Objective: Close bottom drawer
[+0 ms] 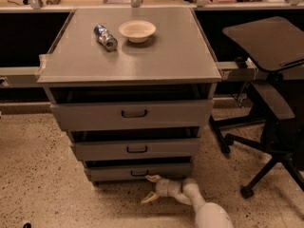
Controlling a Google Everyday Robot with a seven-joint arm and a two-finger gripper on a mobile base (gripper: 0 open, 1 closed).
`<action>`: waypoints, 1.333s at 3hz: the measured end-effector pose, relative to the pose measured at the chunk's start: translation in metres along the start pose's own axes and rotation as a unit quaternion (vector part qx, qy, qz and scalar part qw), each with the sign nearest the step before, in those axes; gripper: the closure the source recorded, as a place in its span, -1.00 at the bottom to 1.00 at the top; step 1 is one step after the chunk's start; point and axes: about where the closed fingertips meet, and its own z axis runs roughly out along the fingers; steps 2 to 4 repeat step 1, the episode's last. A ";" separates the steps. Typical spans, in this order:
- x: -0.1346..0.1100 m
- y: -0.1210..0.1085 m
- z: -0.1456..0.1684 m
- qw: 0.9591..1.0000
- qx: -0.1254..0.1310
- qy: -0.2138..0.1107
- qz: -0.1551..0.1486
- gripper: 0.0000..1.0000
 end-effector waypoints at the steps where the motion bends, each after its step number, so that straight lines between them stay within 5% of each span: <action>1: 0.000 0.000 0.000 1.000 0.000 0.000 0.000 -1.00; 4: 0.000 0.000 0.000 1.000 0.000 0.000 0.000 -1.00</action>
Offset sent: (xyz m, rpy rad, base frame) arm 0.0000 0.0000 0.0000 0.0000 0.0000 0.0000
